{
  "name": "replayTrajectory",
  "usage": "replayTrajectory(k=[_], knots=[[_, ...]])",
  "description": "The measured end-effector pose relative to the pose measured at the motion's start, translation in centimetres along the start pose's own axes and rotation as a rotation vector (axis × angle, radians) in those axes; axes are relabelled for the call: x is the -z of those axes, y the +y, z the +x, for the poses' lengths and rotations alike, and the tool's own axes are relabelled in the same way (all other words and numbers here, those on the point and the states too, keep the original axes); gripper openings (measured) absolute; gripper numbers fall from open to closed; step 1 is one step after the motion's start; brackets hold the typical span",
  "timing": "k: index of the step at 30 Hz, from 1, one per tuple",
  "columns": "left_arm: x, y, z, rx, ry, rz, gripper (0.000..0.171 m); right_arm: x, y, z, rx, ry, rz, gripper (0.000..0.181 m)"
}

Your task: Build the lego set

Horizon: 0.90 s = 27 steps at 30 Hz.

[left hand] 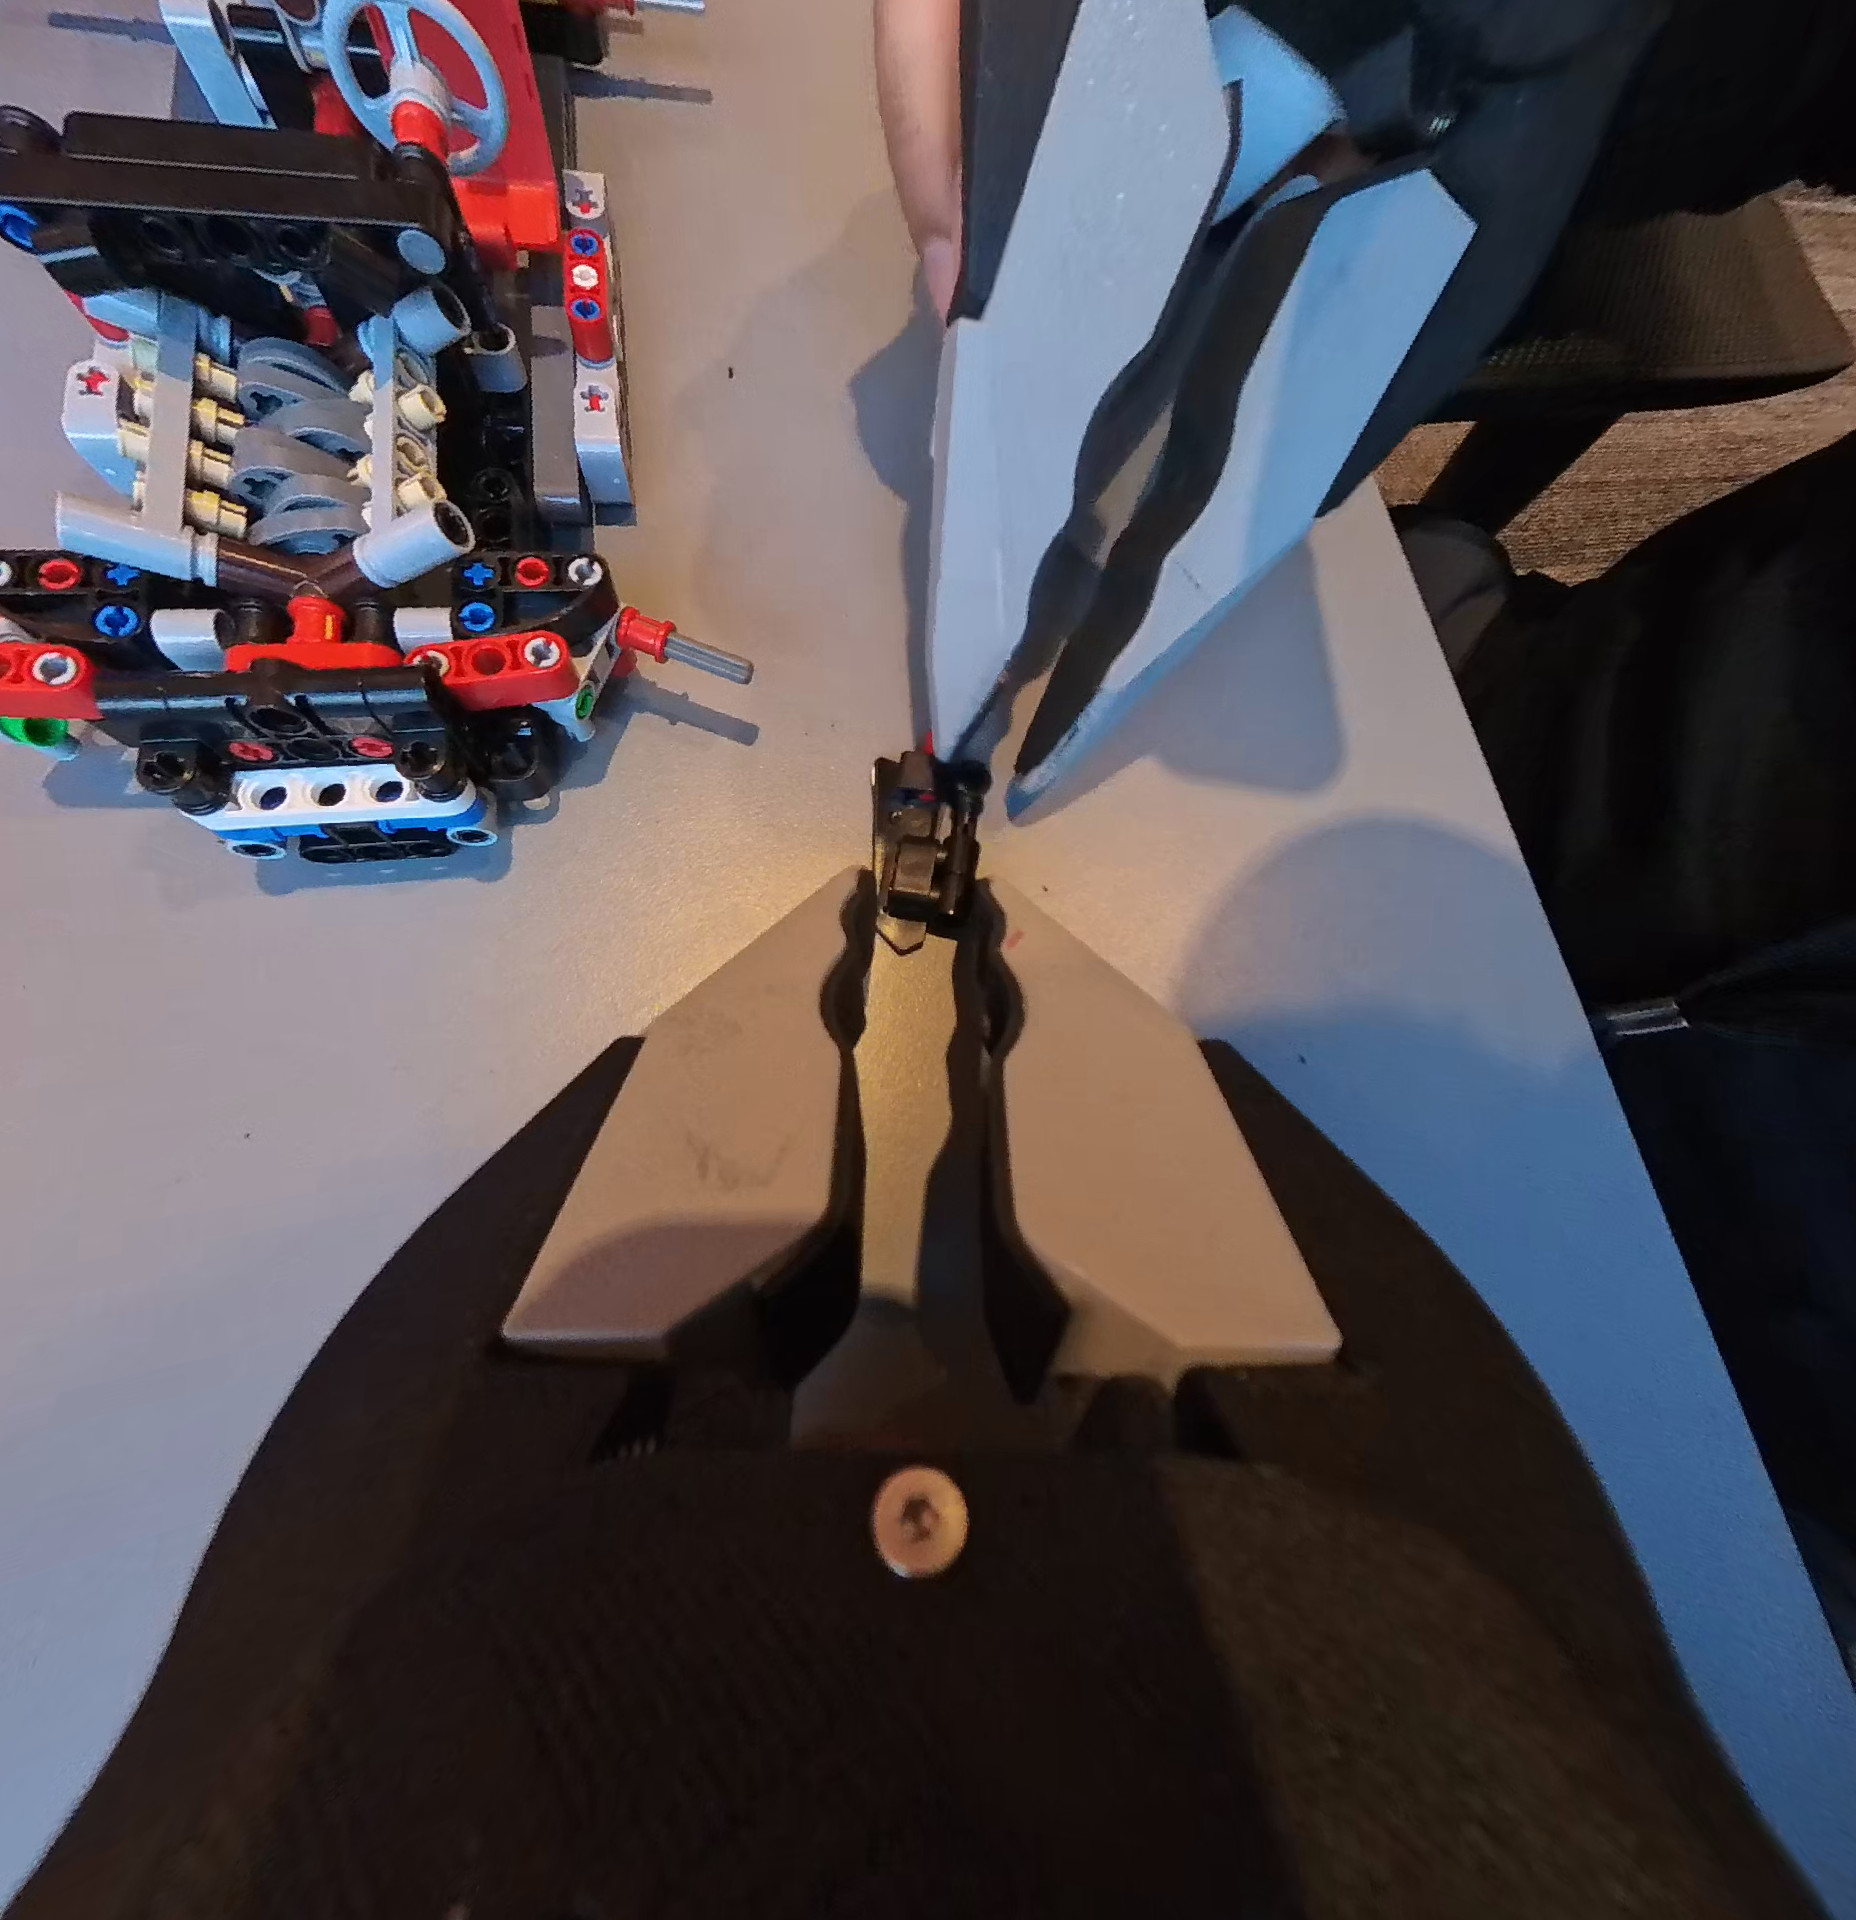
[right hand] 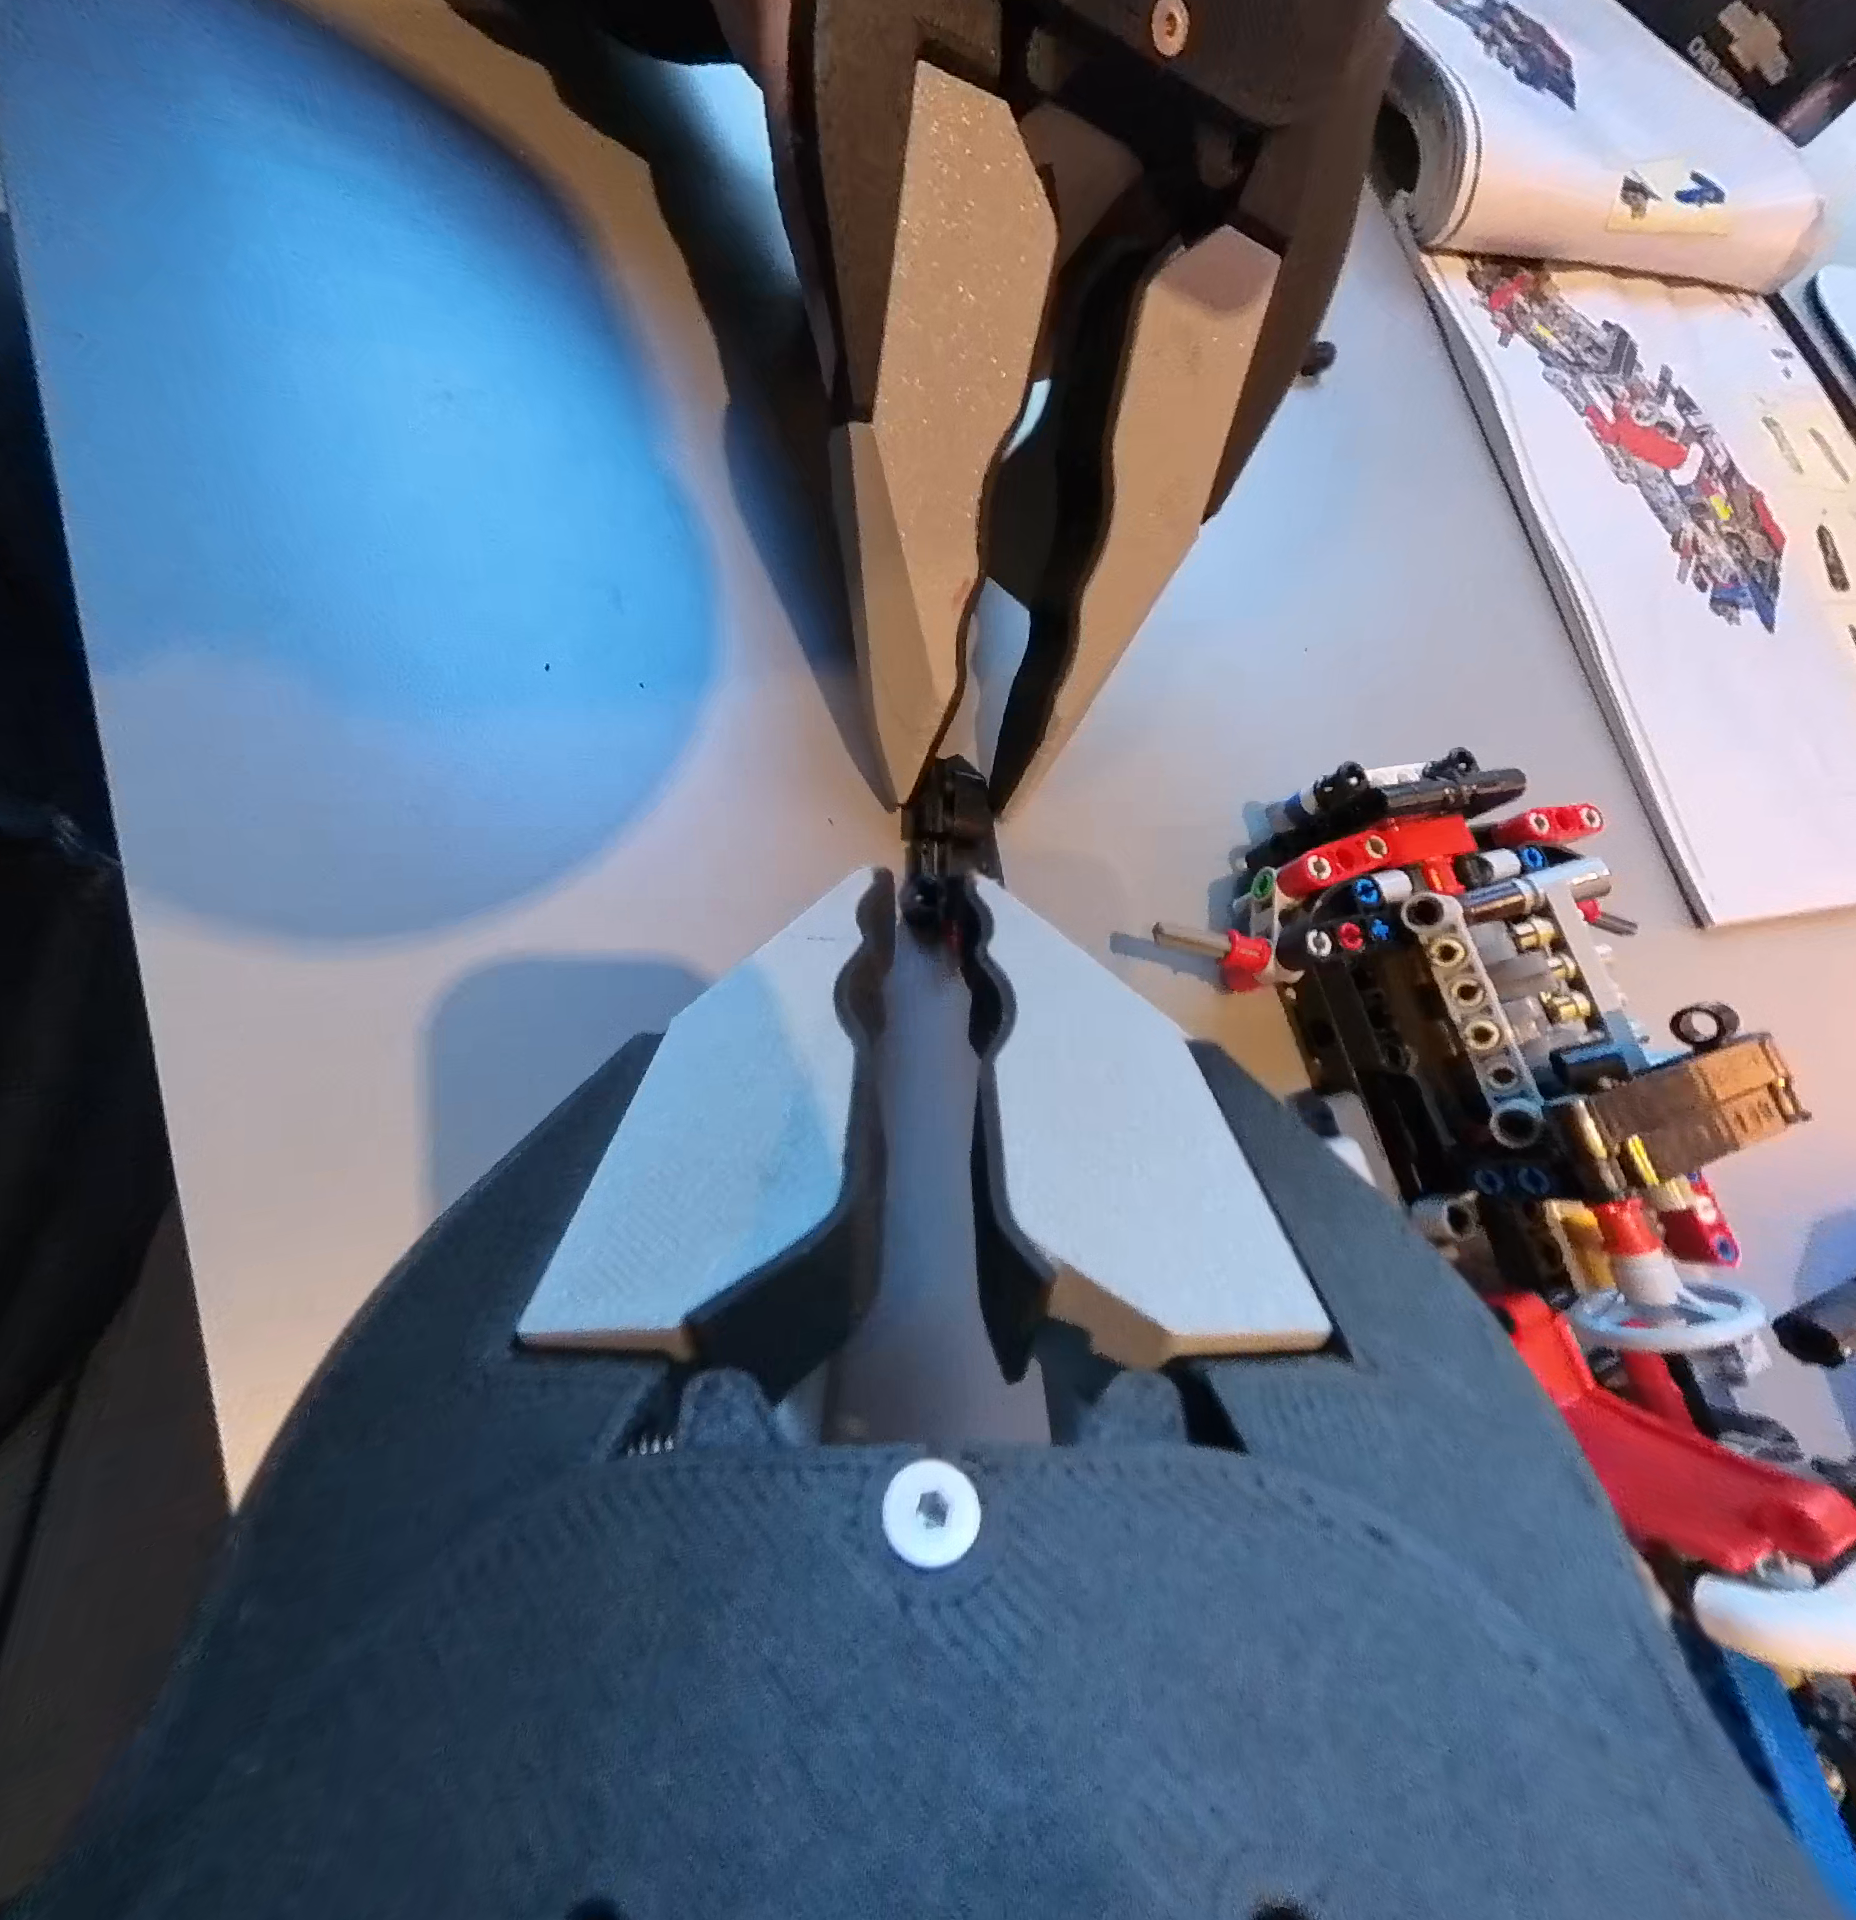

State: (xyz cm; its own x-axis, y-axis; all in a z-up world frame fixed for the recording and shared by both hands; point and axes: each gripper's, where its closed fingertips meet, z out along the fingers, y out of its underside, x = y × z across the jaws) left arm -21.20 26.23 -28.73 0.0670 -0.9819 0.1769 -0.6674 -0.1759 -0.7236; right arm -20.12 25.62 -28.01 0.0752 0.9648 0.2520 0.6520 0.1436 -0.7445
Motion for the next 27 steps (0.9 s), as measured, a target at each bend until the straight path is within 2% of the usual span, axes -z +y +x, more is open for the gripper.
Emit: replayTrajectory(k=[12,19,27], knots=[[0.02,0.16,-0.42,-0.125,-0.079,-0.048,0.015,-0.42,0.4,-0.05,0.071,0.037,-0.063,0.005],[0.0,0.03,-0.38,-0.24,-0.148,-0.028,0.015,-0.52,0.38,-0.08,0.04,0.039,-0.037,0.004],[0.02,0.15,-0.21,-0.217,-0.112,-0.015,0.014,-0.5,0.36,-0.08,0.1,0.107,-0.03,0.004]])
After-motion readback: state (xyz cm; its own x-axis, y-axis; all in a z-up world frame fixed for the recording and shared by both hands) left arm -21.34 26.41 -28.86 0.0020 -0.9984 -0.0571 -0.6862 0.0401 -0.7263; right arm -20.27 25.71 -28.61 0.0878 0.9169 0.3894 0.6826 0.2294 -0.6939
